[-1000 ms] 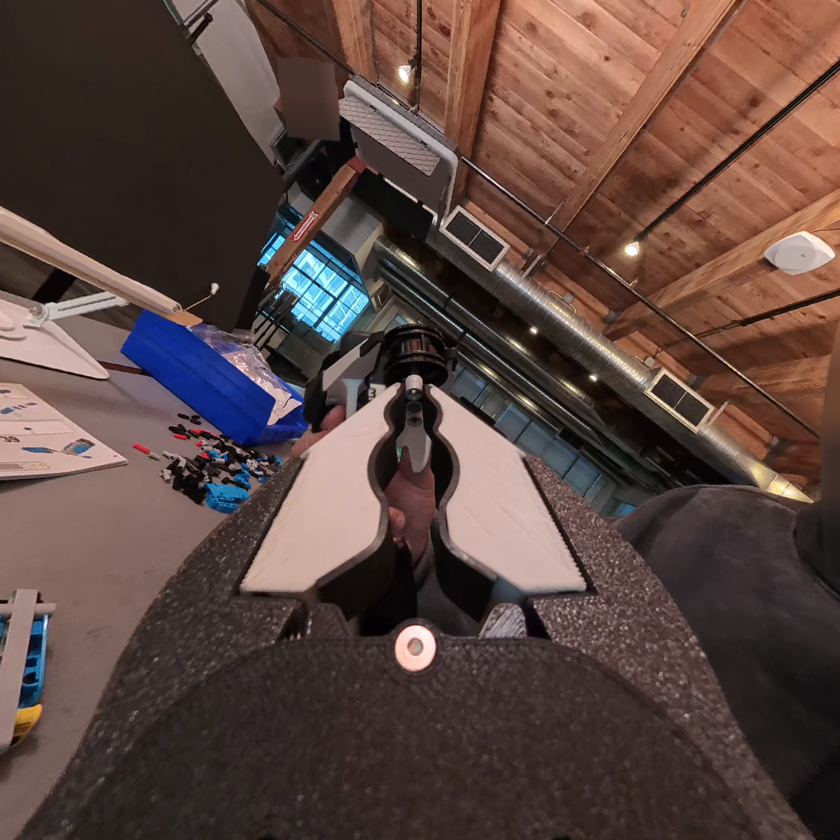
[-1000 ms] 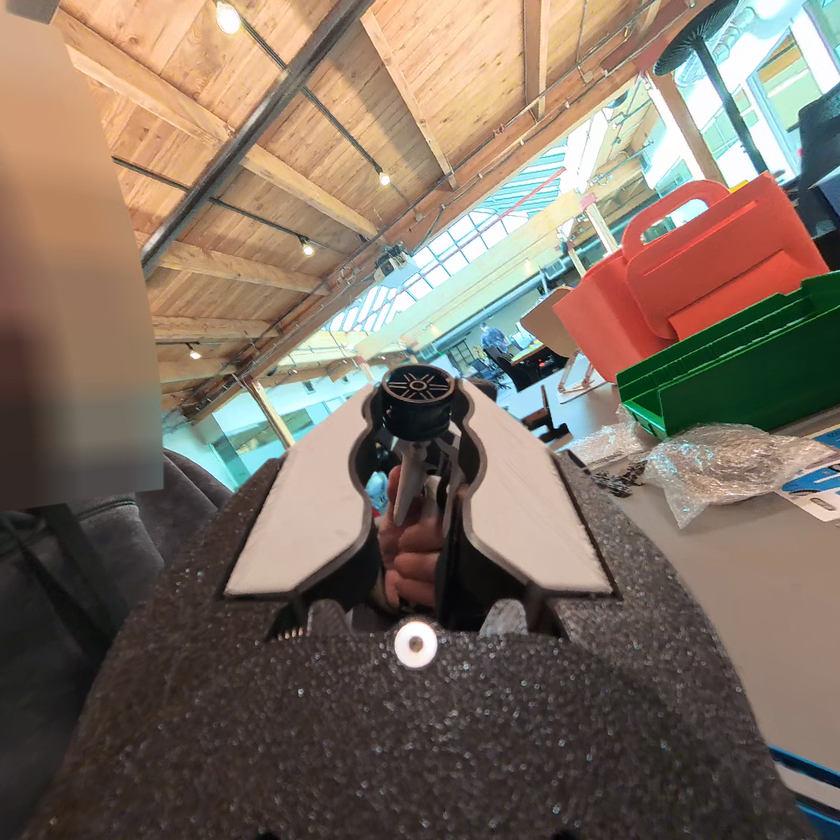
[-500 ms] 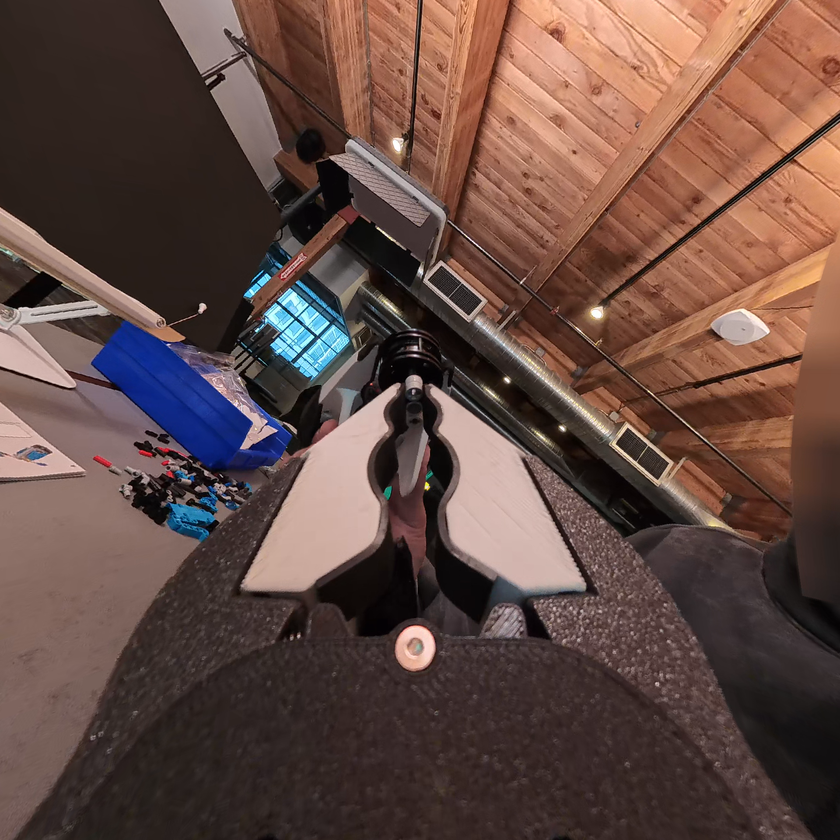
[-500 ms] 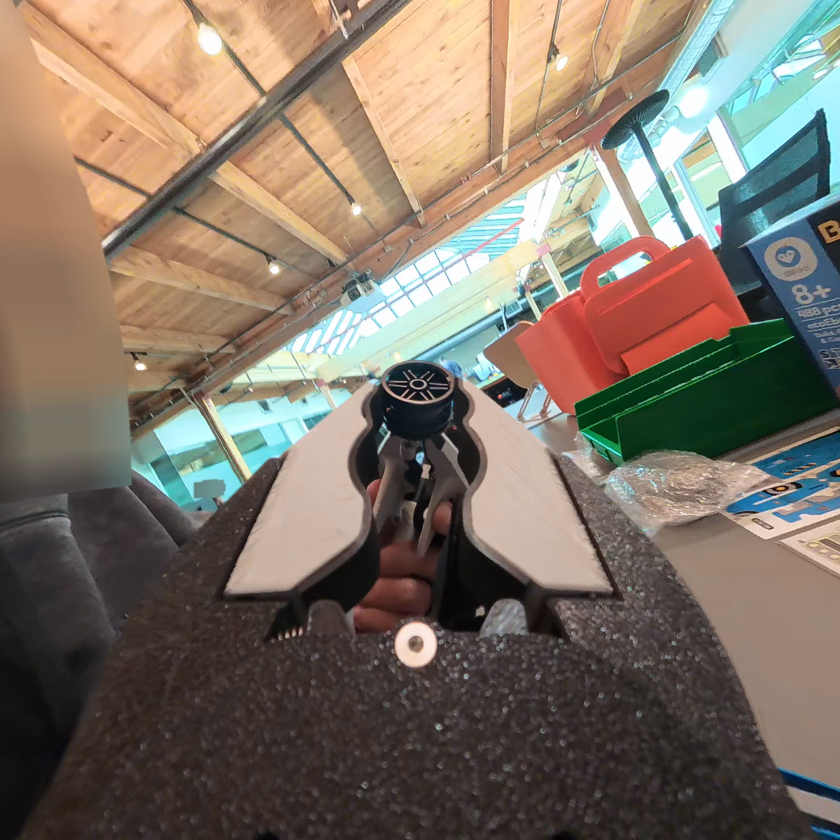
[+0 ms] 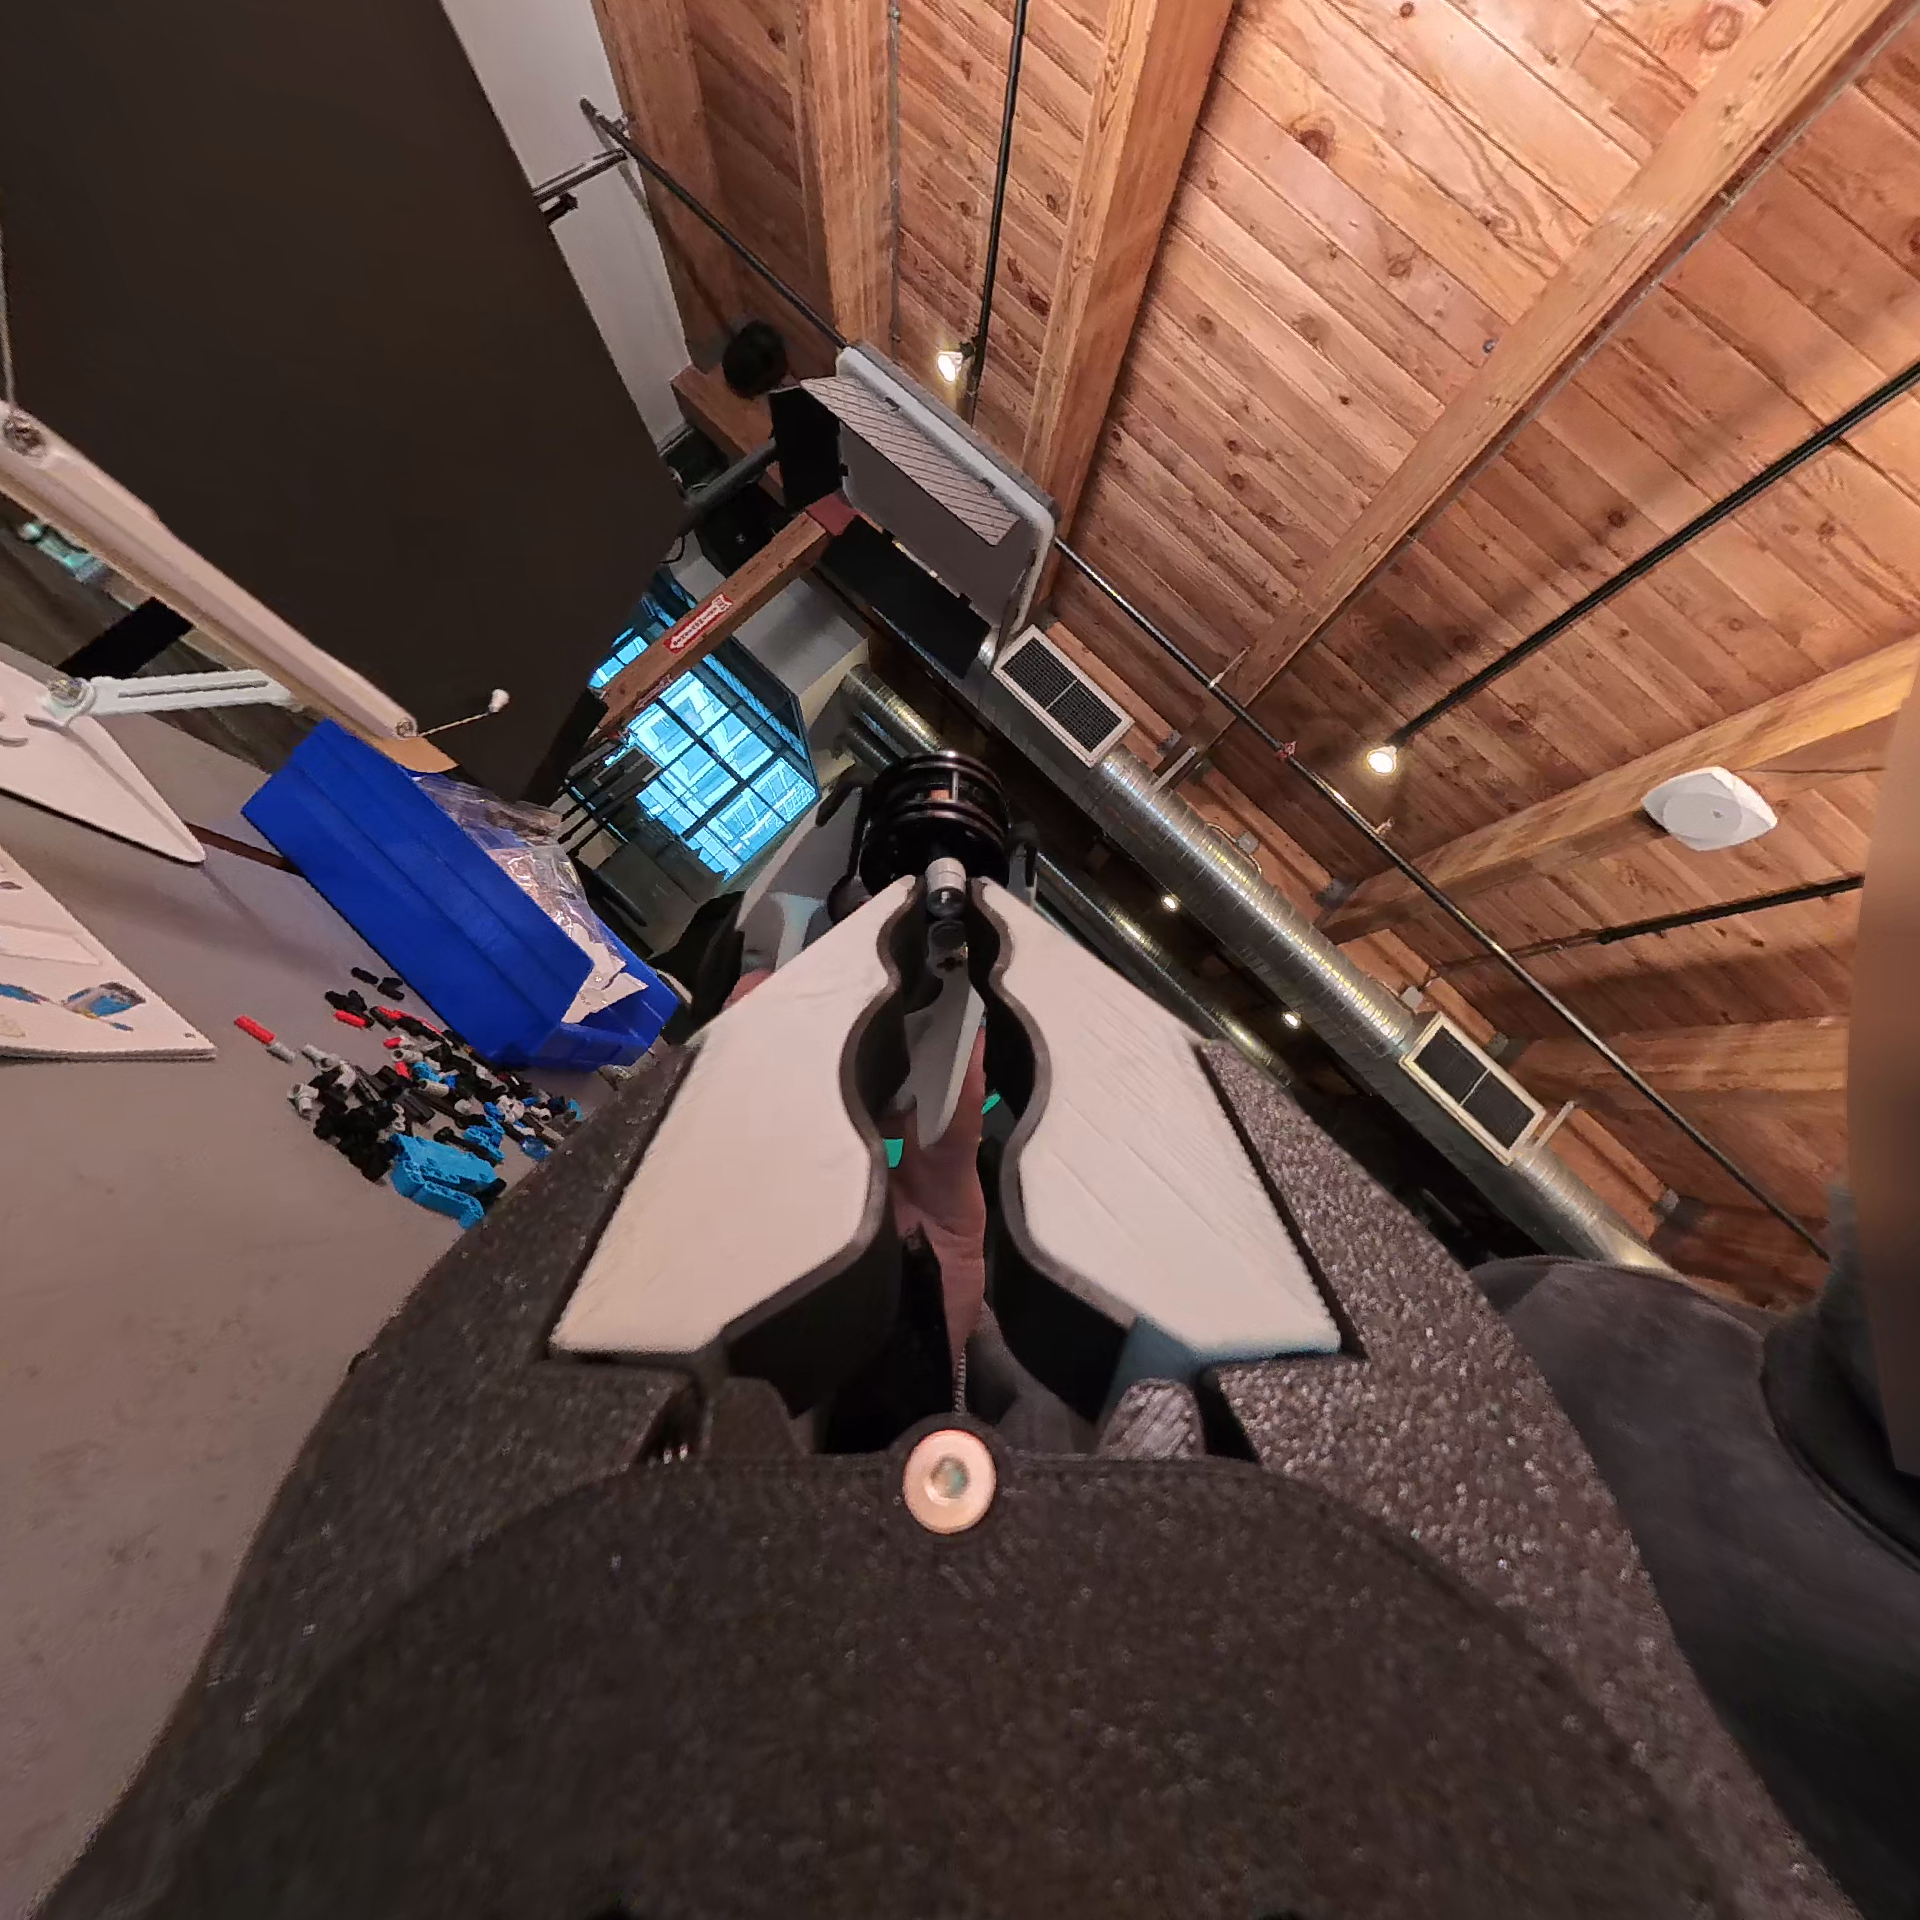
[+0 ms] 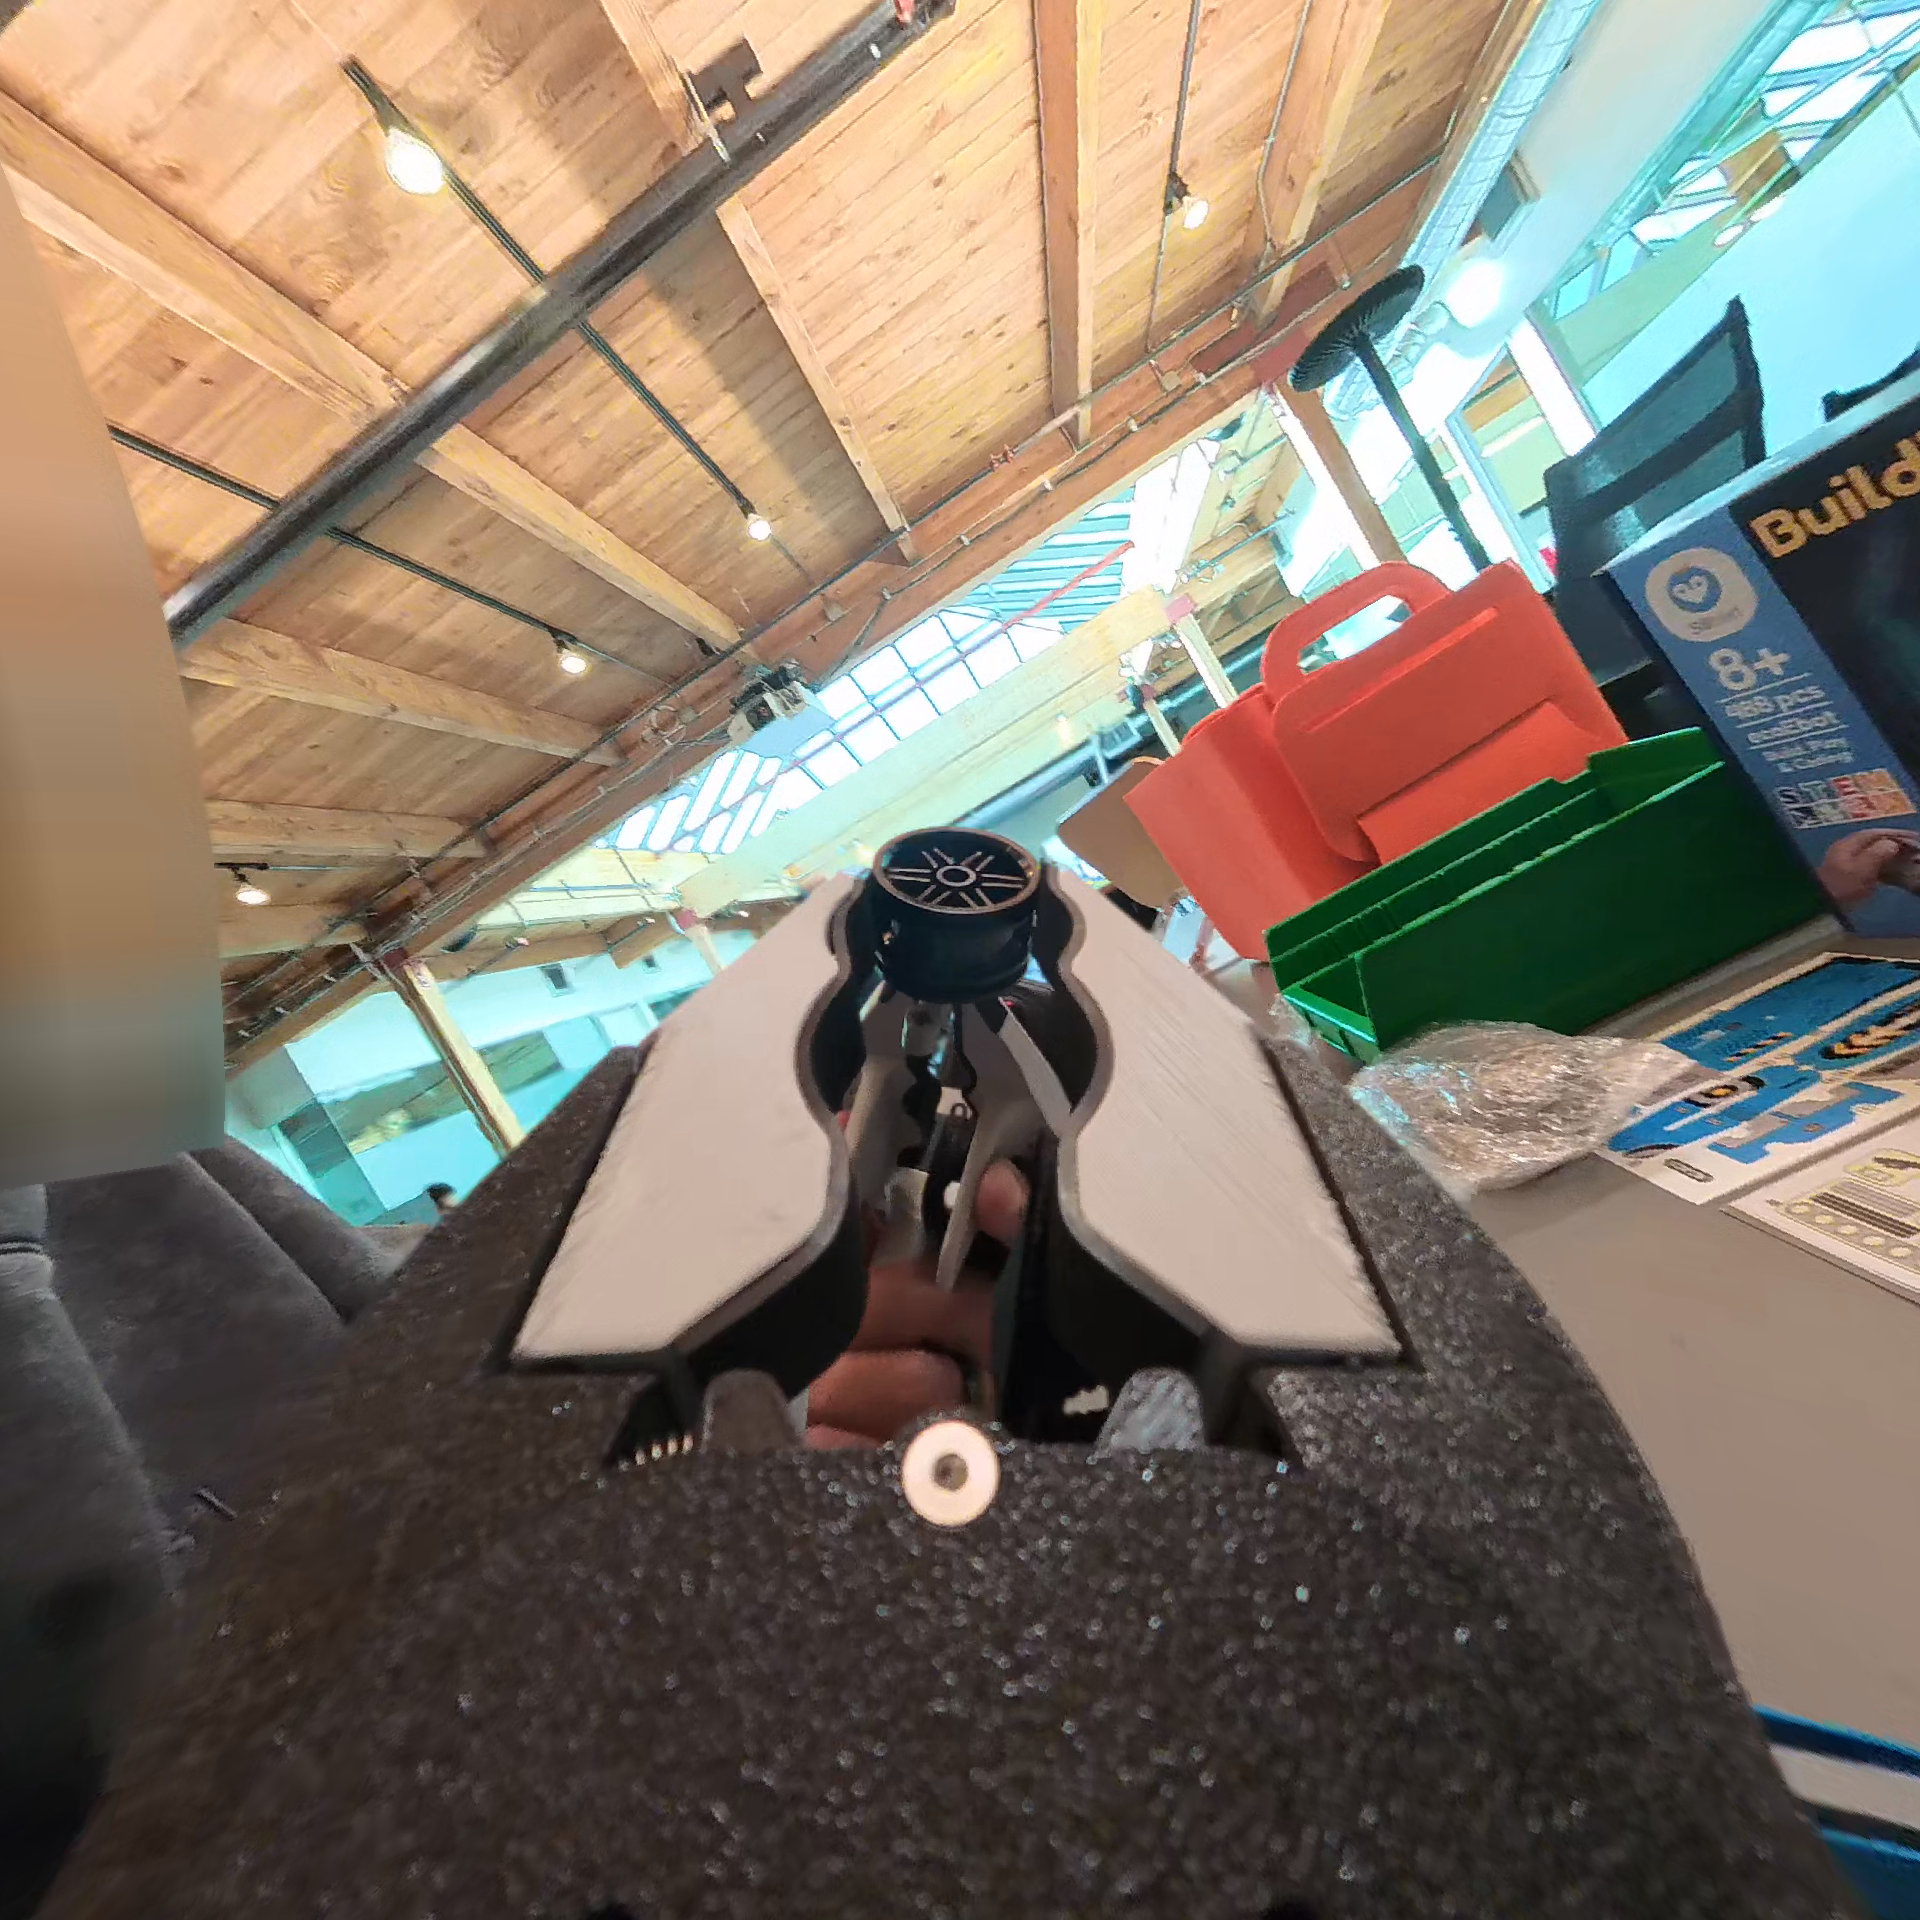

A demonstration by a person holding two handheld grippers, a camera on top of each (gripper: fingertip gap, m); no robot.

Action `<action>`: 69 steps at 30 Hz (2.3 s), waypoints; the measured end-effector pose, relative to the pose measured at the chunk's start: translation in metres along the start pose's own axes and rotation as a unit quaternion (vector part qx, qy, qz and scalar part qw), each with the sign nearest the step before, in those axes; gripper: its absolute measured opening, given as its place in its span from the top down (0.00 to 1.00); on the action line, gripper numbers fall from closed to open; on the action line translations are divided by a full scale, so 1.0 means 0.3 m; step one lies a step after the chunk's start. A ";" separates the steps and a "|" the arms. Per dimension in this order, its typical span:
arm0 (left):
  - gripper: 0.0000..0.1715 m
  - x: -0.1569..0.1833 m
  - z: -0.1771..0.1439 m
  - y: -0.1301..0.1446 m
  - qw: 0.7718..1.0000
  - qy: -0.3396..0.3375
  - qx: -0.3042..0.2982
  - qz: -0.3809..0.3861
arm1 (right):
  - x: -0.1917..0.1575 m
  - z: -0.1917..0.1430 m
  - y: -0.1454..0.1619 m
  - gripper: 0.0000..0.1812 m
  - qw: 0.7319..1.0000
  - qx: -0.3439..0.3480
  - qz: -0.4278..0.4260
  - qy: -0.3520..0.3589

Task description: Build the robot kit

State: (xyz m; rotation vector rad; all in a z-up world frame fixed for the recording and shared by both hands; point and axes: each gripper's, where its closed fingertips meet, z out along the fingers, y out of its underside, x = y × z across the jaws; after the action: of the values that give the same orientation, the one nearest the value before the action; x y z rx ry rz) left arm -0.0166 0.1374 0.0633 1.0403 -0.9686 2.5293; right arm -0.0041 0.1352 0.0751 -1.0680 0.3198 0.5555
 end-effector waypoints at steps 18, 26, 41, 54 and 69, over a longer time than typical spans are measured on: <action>0.97 -0.058 -0.018 -0.013 0.999 -0.042 -0.011 0.011 | 0.026 -0.026 -0.015 0.69 0.935 -0.157 -0.304 0.090; 0.97 -0.072 -0.015 0.002 0.998 -0.061 -0.013 0.016 | 0.115 -0.011 0.081 0.67 0.786 -0.295 -0.495 0.225; 0.97 -0.112 -0.028 0.012 0.996 -0.088 -0.030 -0.008 | 0.146 -0.026 0.107 0.76 0.743 -0.316 -0.535 0.248; 0.96 -0.164 -0.075 0.095 0.959 -0.145 -0.240 0.050 | 0.180 -0.088 0.179 0.76 0.716 -0.422 -0.516 0.209; 0.97 -0.204 -0.110 0.119 0.959 -0.135 -0.241 -0.070 | 0.213 -0.112 0.243 0.83 0.676 -0.445 -0.557 0.185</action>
State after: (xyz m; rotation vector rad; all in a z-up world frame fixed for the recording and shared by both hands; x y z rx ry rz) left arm -0.0063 0.1339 -0.0140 1.2547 -1.4345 1.9216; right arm 0.0070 0.1492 -0.0258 -2.0614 -0.3542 -0.7512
